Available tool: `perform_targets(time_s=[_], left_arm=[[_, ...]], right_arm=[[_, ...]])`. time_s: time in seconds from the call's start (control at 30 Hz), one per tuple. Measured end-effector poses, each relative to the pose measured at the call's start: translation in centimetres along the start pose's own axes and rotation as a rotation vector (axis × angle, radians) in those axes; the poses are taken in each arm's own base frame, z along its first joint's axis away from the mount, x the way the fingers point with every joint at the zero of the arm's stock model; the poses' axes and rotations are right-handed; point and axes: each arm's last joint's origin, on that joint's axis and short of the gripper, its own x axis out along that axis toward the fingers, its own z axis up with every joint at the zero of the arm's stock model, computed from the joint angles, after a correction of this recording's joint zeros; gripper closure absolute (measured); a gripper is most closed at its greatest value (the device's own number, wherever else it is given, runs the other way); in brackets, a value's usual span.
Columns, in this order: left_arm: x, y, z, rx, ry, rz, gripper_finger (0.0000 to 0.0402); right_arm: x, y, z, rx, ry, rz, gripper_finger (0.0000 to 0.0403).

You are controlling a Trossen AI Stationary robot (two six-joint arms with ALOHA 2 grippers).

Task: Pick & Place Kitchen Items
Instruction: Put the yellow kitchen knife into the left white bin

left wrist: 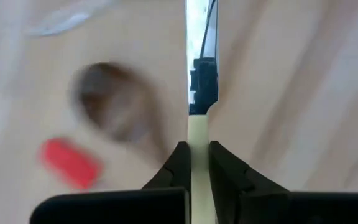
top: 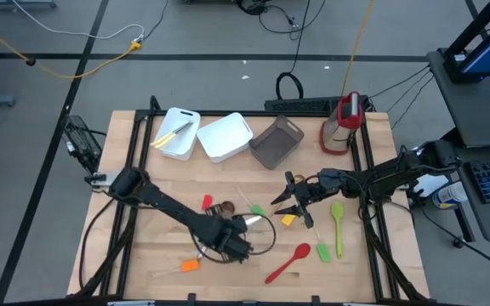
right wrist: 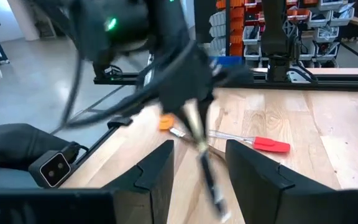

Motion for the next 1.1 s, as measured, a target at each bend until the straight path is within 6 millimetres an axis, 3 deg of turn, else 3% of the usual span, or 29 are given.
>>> perform_targets(time_s=[0.3, 0.6, 0.9, 1.1], left_arm=[[-3.7, 8.6, 0.6, -0.15, 0.149, 0.302, 0.0394], [-3.6, 15.9, 3.4, -0.261, 0.203, 0.287, 0.0401], [-3.5, 16.2, 3.6, -0.168, 0.22, 0.265, 0.0379], [-4.7, 15.4, 2.8, 0.026, 0.193, 0.261, 0.039]], right_arm=[[0.0, 0.0, 0.0, 0.0, -0.001, -0.012, 0.0261], [0.0, -0.3, 0.0, -0.002, -0.005, -0.108, 0.0261], [0.0, -0.4, -0.6, -0.016, 0.058, -0.113, 0.0261], [0.0, -0.2, -0.9, -0.011, 0.089, -0.104, 0.026]])
